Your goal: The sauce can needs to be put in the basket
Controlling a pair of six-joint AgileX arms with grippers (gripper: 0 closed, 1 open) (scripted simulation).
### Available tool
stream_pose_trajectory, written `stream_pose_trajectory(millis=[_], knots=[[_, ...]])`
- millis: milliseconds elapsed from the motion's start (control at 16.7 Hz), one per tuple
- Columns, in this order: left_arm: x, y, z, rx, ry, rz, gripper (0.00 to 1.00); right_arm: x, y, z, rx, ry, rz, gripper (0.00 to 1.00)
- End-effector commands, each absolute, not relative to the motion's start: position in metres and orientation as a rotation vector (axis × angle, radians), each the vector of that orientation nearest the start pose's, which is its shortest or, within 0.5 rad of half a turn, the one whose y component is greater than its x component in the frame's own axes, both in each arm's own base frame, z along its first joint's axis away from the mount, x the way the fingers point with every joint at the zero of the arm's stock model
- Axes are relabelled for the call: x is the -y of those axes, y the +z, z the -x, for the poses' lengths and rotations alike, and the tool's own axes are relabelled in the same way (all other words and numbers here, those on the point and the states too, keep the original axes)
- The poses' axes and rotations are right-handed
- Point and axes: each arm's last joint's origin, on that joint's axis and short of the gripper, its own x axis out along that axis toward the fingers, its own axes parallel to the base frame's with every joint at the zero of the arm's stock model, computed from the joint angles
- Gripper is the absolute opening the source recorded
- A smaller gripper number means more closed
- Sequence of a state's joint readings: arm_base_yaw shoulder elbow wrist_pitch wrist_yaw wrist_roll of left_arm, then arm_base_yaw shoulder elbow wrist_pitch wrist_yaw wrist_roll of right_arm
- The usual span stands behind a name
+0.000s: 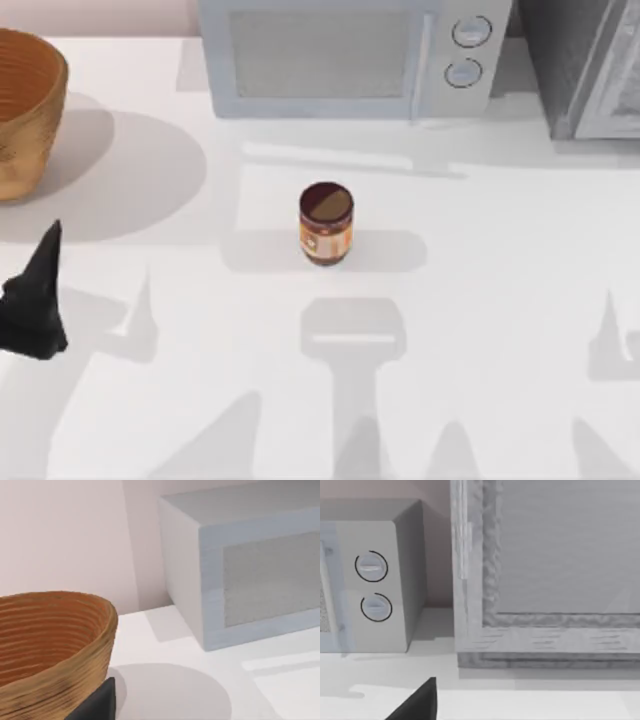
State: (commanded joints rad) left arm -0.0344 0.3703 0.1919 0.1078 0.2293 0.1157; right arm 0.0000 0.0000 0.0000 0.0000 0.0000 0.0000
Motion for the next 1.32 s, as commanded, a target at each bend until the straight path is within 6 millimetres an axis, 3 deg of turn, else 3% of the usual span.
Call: stream_pose_trajectory(millis=[300,480,660,900,1140,1320], knots=[[0.029,0.23,-0.193,-0.133,-0.591,-0.191,1.0,0.001,0.16,-0.106,0.0,0.0,0.0,1.0],[0.043,0.221,-0.249,-0.168,-0.806,-0.221,1.0,0.001,0.16,-0.106,0.0,0.0,0.0,1.0],[0.059,0.189,-0.304,-0.19,-1.013,-0.225,1.0,0.001,0.16,-0.106,0.0,0.0,0.0,1.0],[0.078,0.122,-0.356,-0.198,-1.241,-0.195,1.0,0.001,0.16,-0.106,0.0,0.0,0.0,1.0],[0.09,0.065,-0.379,-0.179,-1.39,-0.159,1.0,0.001,0.16,-0.106,0.0,0.0,0.0,1.0],[0.094,0.045,-0.385,-0.165,-1.44,-0.146,1.0,0.001,0.16,-0.106,0.0,0.0,0.0,1.0]])
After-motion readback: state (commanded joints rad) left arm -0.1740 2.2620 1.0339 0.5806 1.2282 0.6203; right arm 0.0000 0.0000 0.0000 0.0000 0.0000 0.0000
